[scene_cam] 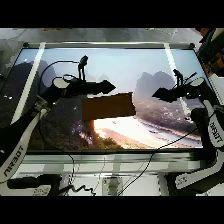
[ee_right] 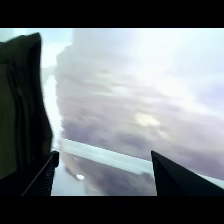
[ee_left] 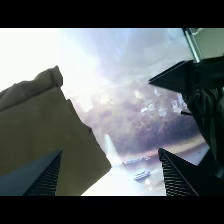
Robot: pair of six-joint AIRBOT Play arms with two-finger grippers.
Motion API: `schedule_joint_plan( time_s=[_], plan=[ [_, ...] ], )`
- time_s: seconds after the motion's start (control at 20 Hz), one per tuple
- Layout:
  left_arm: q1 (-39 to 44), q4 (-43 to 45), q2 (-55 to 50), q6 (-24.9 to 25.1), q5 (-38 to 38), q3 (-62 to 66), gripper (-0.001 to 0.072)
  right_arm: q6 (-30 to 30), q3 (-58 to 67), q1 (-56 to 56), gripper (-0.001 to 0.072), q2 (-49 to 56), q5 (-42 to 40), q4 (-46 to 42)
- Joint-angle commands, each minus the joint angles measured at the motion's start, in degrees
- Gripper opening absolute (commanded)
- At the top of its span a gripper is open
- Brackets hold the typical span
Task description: Fold the clothes and pants, and hang the long-sleeved shirts on hangers.
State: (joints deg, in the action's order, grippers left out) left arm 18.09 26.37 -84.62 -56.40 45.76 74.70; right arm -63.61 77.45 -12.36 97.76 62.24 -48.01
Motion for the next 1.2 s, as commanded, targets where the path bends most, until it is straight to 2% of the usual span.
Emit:
schedule_joint_plan(
  time_s=[0.0,0.2,0.3,0.4,0.5,0.55,0.6,0.65,0.8,0.9,1.05,1.15],
  plan=[
    [-1.88,0.59,3.76,3.19,2.49,0.04,0.0710,-0.79,-6.40,4.59,0.0639,2.62,-5.77,10.93],
    [-1.88,0.61,4.70,3.32,2.51,0.04,0.0709,-1.22,-6.27,13.84,0.0638,7.89,-6.23,17.84],
    [-3.10,0.66,5.03,3.39,2.54,0.04,0.0708,-1.25,-5.95,18.03,0.0579,8.48,-9.60,18.86],
    [-4.87,0.70,5.77,6.14,2.56,0.04,0.0709,-1.22,-4.66,21.18,0.0577,8.63,-11.15,18.84],
    [-7.08,0.68,6.84,7.21,2.56,0.04,0.0709,-1.09,-3.39,23.52,0.0545,8.63,-11.06,18.69],
    [-8.20,0.70,7.37,7.19,2.56,0.04,0.0709,-0.59,-2.78,24.48,0.0409,8.63,-11.06,18.10],
    [-9.33,0.81,8.02,7.19,2.58,0.02,0.0709,0.35,-2.14,25.20,0.0189,8.61,-11.10,17.09],
    [-10.29,1.73,8.72,7.19,2.62,0.04,0.0709,1.20,-1.29,25.64,0.0028,8.57,-11.21,15.76],
    [-13.31,10.16,12.02,7.08,5.33,0.04,0.0697,1.29,2.12,24.72,0.0013,7.02,-10.25,9.92],
    [-15.39,20.35,15.21,3.67,7.28,0.04,0.0695,0.81,4.17,22.73,0.0013,3.50,-8.76,4.79],
    [-18.69,37.64,20.68,-2.73,9.57,0.02,0.0694,-4.26,5.35,17.40,0.0013,-4.94,-7.10,-3.34],
    [-20.57,45.40,23.54,-4.94,12.11,0.02,0.0694,-9.77,5.35,12.31,0.0013,-12.13,-5.44,-10.16]
  ],
)
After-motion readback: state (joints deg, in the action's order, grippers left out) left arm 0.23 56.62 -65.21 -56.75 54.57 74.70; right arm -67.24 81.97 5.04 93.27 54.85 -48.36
